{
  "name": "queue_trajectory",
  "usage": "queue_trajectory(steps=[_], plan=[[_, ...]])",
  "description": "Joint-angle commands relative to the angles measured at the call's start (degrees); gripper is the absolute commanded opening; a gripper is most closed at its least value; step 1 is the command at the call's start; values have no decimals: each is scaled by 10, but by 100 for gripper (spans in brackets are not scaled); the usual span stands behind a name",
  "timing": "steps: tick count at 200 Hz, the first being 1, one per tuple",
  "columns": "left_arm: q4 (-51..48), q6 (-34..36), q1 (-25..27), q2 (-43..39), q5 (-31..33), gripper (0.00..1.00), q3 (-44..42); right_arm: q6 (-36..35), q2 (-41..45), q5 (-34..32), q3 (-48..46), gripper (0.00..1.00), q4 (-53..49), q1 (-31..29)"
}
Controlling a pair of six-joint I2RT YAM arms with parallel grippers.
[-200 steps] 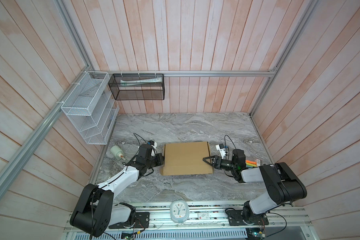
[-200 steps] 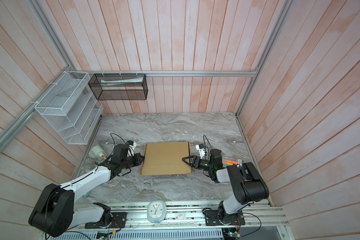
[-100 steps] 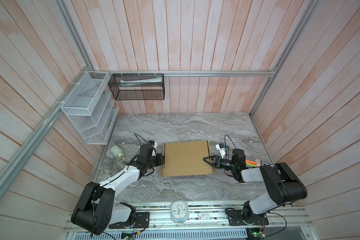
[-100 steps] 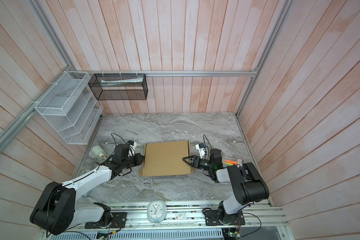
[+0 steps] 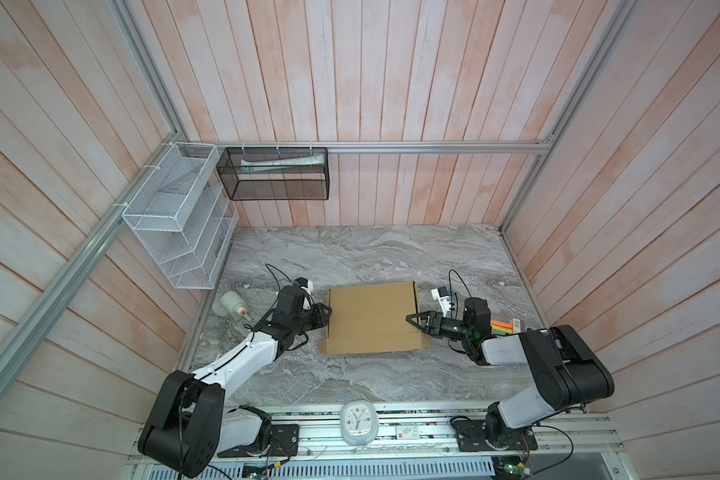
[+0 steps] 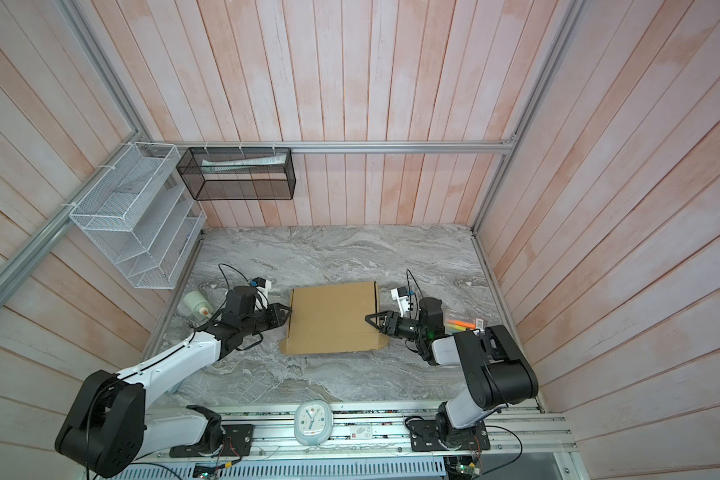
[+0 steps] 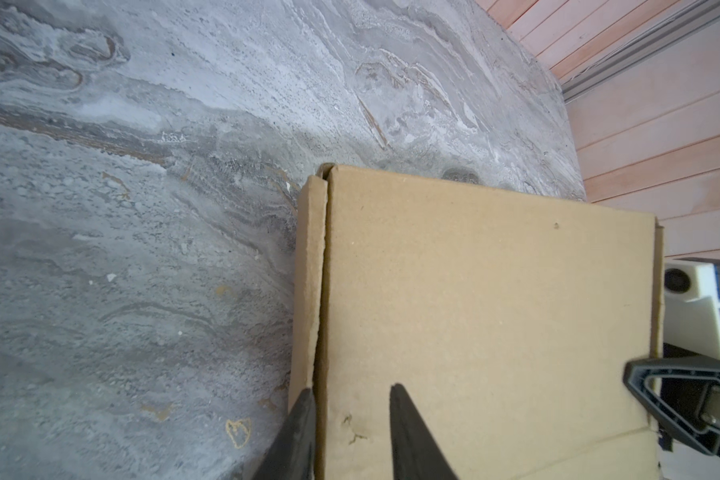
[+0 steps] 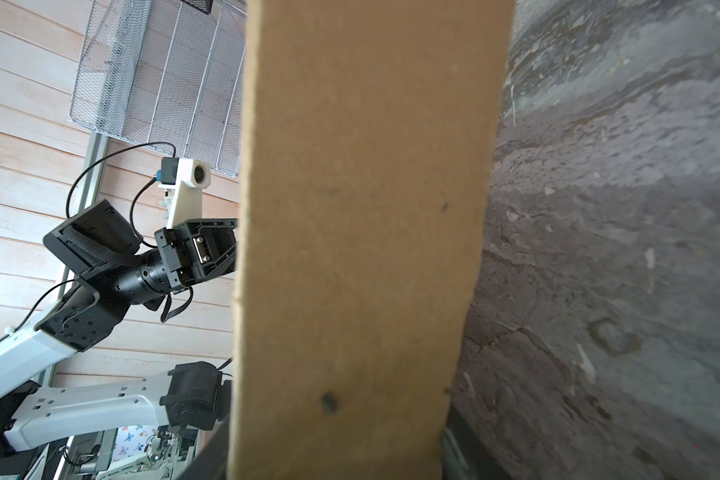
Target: Fold the paper box
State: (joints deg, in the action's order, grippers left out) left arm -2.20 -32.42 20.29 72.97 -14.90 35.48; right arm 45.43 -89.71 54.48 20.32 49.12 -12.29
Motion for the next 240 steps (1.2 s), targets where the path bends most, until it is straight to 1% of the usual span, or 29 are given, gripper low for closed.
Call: queue_trajectory(steps=[1,19,31,48,74,86,107,154,216,229,240], plan=[[-13,9,-7,-19,3,38,23,3,5,-18,-3,52,14,-2],[-19,16,-25,-30,-9,42,22,6,8,-22,-3,50,13,-2],[-16,24,-44,-39,-25,48,18,4,11,-22,-1,47,7,-1],[-8,36,-66,-49,-43,54,13,4,12,-23,1,47,4,-1],[0,58,-87,-58,-65,59,12,6,15,-22,6,47,-2,-1],[12,63,-97,-61,-79,62,8,6,18,-20,11,46,-8,-1],[48,61,-121,-62,-116,69,-4,6,28,-17,20,46,-22,-1],[126,50,-155,-43,-198,70,-24,1,81,-16,44,45,-75,8],[218,27,-159,-17,-266,75,-47,2,122,-1,82,45,-122,23],[226,25,-159,-14,-278,77,-44,3,125,4,89,45,-125,24],[231,26,-159,-12,-288,83,-41,3,127,8,95,45,-128,25]])
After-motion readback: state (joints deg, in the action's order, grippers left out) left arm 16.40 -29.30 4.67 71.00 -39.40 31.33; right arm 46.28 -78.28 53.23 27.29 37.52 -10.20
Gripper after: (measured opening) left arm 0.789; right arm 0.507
